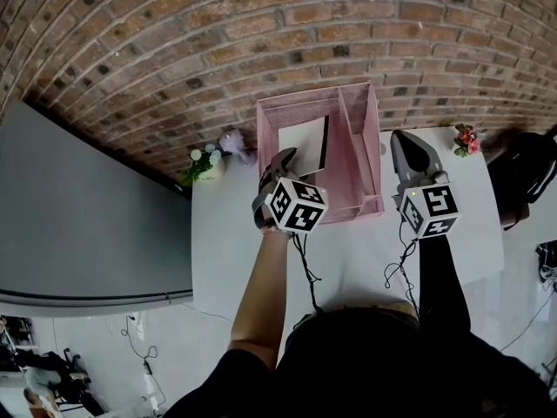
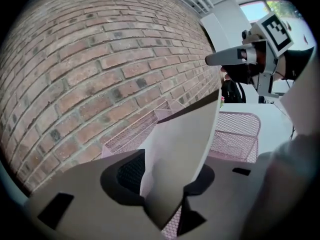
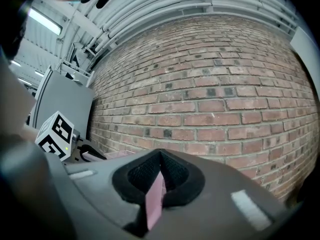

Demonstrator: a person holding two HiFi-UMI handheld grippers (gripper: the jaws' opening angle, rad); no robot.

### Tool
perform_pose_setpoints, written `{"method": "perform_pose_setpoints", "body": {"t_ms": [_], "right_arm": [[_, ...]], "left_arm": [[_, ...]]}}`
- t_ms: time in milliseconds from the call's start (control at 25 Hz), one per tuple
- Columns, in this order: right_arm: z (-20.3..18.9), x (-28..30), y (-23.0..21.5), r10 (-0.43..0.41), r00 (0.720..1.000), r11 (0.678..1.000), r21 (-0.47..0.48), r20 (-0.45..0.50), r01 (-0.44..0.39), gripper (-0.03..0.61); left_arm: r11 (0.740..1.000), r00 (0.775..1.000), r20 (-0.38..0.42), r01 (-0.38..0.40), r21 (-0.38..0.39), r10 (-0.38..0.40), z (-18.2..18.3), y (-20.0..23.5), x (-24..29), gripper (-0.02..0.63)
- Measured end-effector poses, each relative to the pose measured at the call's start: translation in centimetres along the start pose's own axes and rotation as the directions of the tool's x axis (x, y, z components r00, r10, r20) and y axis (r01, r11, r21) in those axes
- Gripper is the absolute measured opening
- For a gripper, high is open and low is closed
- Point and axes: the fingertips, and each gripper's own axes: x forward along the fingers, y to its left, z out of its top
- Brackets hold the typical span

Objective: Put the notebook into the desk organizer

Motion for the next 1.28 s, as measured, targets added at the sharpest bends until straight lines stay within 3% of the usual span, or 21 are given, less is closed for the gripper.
{"method": "perform_pose_setpoints", "body": {"t_ms": [280, 1280], "right_arm": [[0.1, -0.5, -0.5, -0.017, 1.000, 1.000, 0.009, 0.004, 0.017, 0.000], [0.2, -2.1, -1.9, -0.056, 0.998, 0.998, 0.029, 0.009, 0.055, 0.000]], "left_arm": [[0.993, 0.995, 0.010, 0.101, -0.054, -0.100, 0.1, -1.9, 0.3, 0.226], [0.970, 0.978, 0.028, 0.210, -0.121, -0.208, 1.0, -4.5, -0.4, 0.327]]}}
